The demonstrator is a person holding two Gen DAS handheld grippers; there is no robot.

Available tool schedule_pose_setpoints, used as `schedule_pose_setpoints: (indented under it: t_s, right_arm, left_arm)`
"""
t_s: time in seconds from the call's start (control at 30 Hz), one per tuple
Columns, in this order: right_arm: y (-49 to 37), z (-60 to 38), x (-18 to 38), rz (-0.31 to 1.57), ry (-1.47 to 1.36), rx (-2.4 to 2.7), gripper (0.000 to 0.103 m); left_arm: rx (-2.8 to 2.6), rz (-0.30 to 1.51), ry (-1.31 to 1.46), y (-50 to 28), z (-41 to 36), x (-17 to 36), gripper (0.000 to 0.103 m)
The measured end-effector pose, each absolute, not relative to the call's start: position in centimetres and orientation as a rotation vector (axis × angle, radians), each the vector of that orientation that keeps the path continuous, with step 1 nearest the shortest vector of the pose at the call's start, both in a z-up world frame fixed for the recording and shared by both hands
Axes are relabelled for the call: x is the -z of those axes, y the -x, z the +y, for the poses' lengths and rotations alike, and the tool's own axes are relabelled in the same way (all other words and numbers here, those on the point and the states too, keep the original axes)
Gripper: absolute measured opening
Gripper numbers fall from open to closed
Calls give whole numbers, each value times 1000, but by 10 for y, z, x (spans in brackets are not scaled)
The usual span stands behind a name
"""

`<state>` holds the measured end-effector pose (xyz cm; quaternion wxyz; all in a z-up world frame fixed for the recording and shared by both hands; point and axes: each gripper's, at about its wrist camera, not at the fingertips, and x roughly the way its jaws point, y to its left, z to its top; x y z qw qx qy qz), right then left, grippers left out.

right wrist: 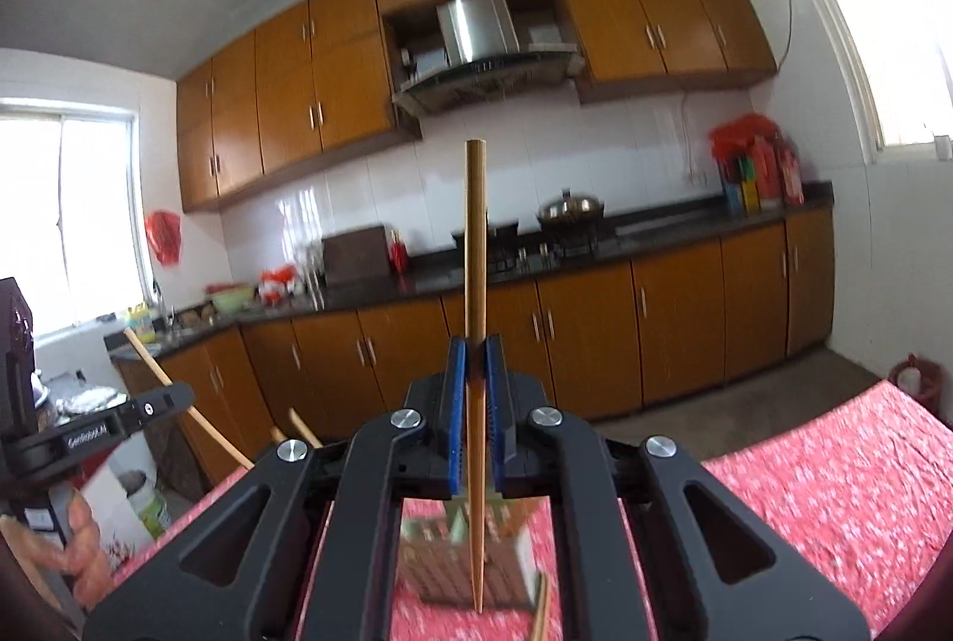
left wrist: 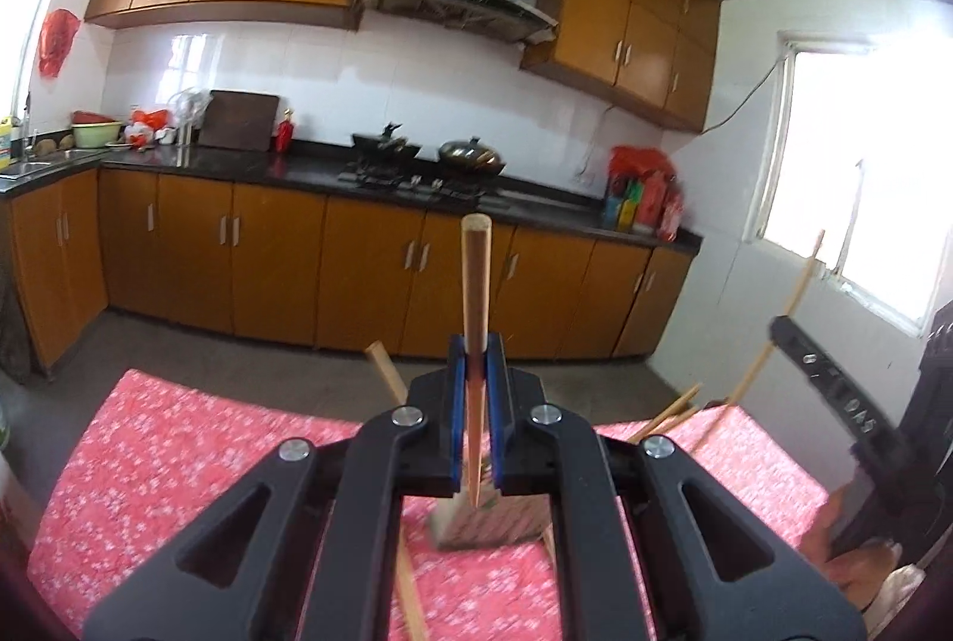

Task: Organize utensils
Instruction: 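Lower both chopsticks into the holder and open both grippers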

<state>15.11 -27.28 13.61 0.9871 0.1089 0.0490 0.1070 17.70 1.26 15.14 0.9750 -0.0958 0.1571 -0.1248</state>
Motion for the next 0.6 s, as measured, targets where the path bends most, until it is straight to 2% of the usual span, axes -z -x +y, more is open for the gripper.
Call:
schedule_pose_setpoints:
  t_s: [0.23,0.53,0.6]
  right_arm:
    - [-181,-267,-135,13,-232,-143,8]
    - [-220,-265,-85,109,-269,-109,8]
    - [-219,-264,-78,131,-262,-110,11]
  left_arm:
    - [223,244,151,-207,-19,-174,8]
    - [218,332,157,-254,-31,-132,8]
    - [221,361,158,-260,-31,-124,8]
